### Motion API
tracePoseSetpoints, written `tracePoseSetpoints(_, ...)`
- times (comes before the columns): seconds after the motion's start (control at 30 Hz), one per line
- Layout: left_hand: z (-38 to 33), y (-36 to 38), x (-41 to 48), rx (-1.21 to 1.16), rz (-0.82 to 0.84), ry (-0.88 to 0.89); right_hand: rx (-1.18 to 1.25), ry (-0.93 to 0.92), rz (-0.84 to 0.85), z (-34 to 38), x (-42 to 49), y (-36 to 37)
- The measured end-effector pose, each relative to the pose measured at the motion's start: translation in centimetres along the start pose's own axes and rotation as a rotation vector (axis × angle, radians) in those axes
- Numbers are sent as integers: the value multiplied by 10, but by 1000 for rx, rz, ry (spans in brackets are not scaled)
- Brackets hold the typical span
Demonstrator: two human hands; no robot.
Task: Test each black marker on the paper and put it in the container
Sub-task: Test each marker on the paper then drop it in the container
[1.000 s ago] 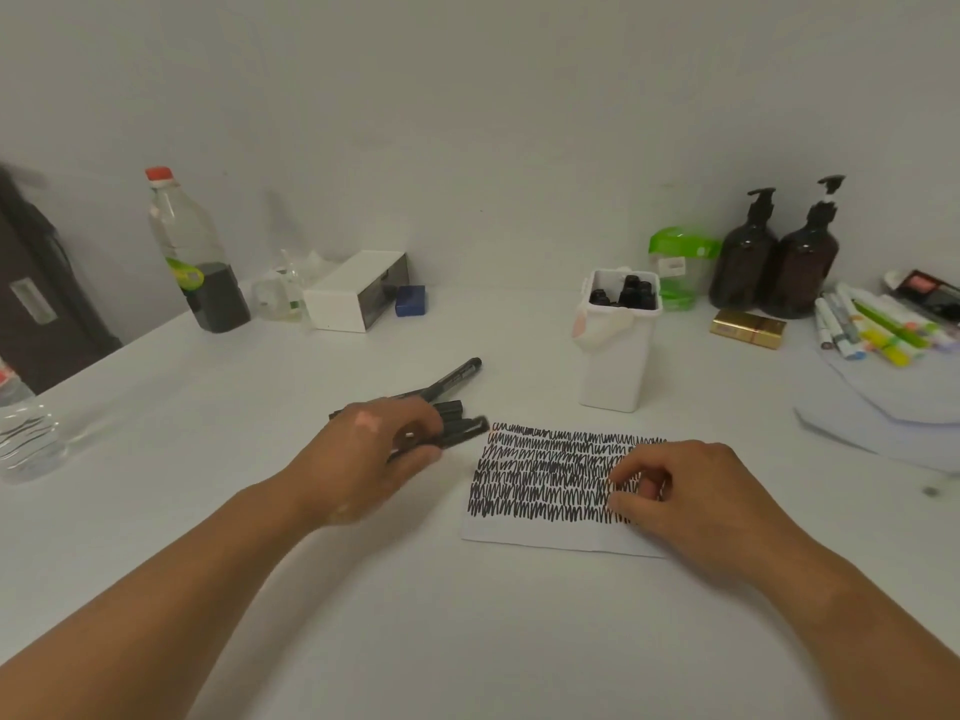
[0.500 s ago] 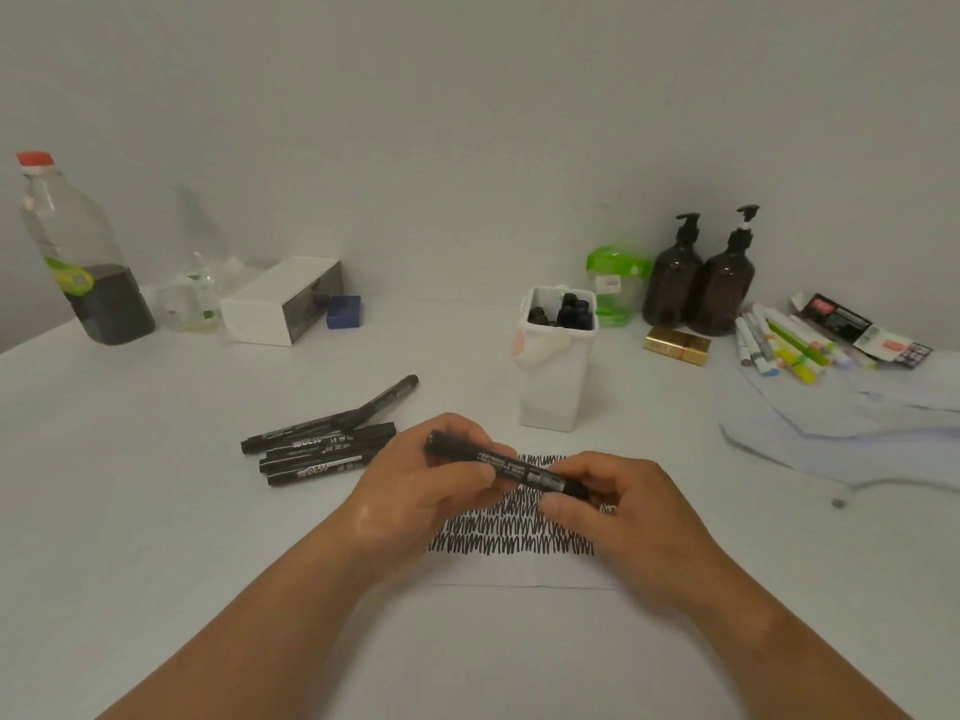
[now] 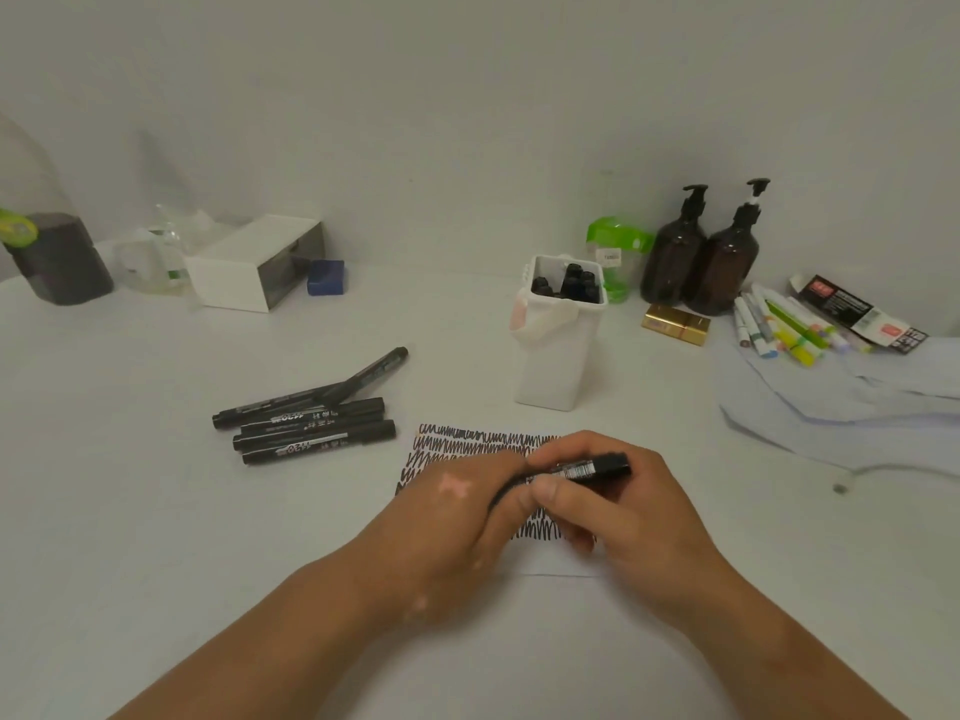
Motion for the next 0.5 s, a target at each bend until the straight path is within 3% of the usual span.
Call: tracePoseSetpoints(0.5,2,5,-1,58,24,-27,135,-36,64,7,0,7)
Point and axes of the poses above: each hand's wrist, its own x-axis towards the middle knuckle, its own y-axis out of the palm, z = x × y, the point moved 10 cm from there along x, towards the middle knuckle, and after that the axes turned 9 degrees about -y, right-handed, at the moved point
